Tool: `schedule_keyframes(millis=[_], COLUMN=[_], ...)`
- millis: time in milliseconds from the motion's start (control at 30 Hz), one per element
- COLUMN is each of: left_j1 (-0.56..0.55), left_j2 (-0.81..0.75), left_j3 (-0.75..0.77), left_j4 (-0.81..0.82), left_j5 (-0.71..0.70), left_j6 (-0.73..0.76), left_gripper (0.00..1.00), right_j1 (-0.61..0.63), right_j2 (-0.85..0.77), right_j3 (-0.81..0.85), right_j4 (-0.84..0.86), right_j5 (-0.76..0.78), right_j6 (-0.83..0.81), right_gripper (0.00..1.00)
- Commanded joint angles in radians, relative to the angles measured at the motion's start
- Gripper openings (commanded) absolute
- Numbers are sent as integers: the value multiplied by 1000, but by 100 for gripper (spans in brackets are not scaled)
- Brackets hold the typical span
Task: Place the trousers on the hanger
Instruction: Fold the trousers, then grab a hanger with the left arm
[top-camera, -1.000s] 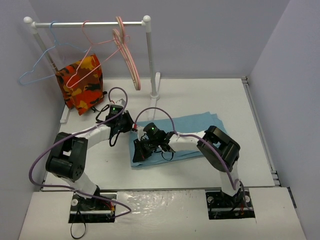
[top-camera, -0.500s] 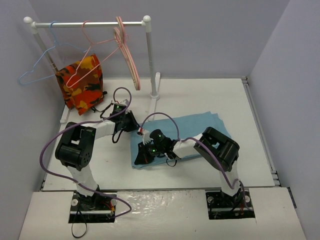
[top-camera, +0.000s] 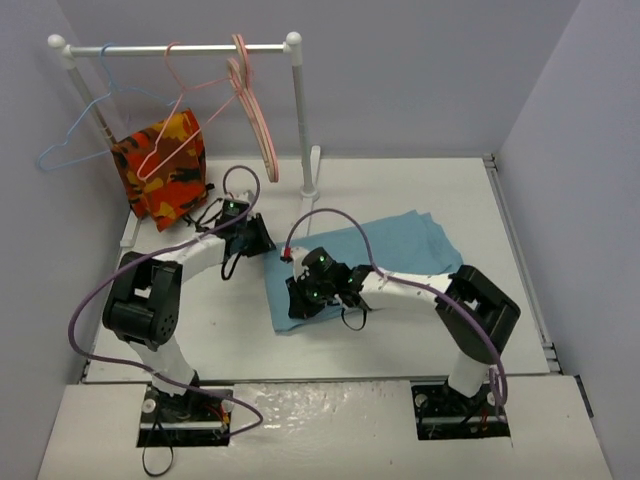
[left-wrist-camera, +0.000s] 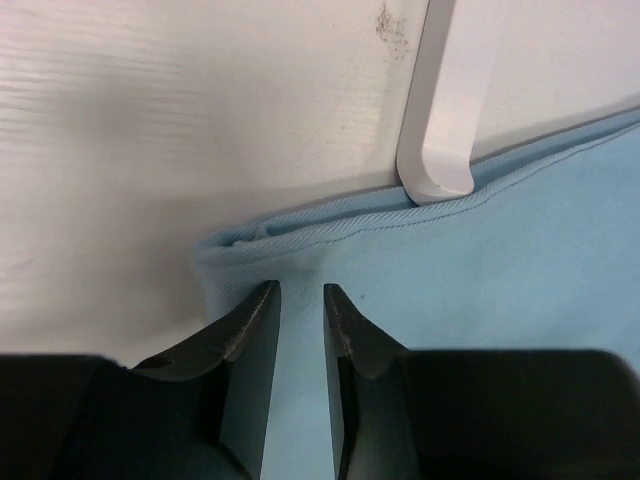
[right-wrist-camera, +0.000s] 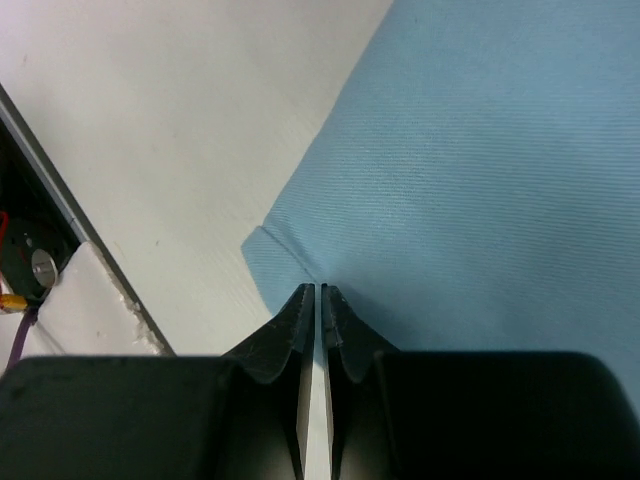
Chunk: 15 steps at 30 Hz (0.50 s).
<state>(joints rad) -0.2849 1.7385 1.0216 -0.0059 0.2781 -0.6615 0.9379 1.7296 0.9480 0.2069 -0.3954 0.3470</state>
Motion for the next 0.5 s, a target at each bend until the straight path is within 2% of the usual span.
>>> schedule_keyframes(millis=[0,33,100,167,333,467], left_j1=[27,27,29,29,38,58], left_j2=[-262,-290,-382,-462,-568,-552], left_j3=[93,94,103,127,294,544], left_j4=[-179,-234,-329,-395,-584,-681], left_j5=[-154,-170,-223,-265,-364,-366], left_j6=[134,162,193,237,374,501], left_gripper=[33,37,49,59,72,77], right_j1=[0,-2,-12,-26,-88,-168], right_j2=[-180,-197,-240,-265,-341,-384], right_j3=[87,89,88,84,60,38], right_j4=[-162,-176,-193,-214,-267,-290], right_j5=[138,161,181,200,234,240], right_j6=[-72,-74,-80,-83,-71,-70], right_gripper=[14,22,27,36,60,78])
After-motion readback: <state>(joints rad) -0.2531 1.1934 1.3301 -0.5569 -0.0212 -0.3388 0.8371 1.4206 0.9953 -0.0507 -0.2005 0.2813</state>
